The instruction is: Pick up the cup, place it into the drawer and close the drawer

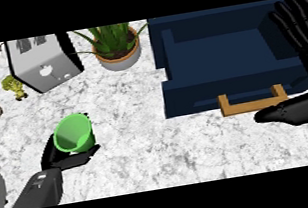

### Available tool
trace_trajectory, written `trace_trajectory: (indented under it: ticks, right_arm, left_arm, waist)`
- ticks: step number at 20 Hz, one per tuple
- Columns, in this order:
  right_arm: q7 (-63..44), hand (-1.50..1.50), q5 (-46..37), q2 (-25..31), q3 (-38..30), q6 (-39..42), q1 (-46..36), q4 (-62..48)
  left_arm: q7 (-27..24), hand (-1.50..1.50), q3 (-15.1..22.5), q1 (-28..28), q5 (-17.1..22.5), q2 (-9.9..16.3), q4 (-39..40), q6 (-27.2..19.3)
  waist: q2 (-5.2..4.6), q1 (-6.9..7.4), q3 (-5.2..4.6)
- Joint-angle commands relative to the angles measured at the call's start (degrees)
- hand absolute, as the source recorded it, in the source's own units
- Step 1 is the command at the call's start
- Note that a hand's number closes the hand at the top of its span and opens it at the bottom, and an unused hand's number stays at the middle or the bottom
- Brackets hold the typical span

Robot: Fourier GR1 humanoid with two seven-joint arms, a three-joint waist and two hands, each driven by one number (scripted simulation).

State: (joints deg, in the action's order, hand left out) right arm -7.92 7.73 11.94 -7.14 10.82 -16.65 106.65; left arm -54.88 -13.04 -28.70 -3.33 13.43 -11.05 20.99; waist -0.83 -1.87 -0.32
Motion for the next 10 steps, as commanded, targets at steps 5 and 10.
trace_trajectory:
  ticks: [5,10]
  right_arm:
    - [1.2,-1.5,-0.7,-0.4,0.6,0.3,1.3,-0.1]
    - [1.9,-1.5,0.6,0.9,-1.9,0.7,-0.8,-2.3]
  left_arm:
    - [-14.9,1.5,-0.3,2.1,-1.7,-0.4,-4.7,-11.4]
    - [-14.5,1.5,-4.2,-1.6,3.2,-2.6,-5.7,-4.7]
  waist:
    - [0.04,0.09,0.06]
    - [0.09,0.47,0.1]
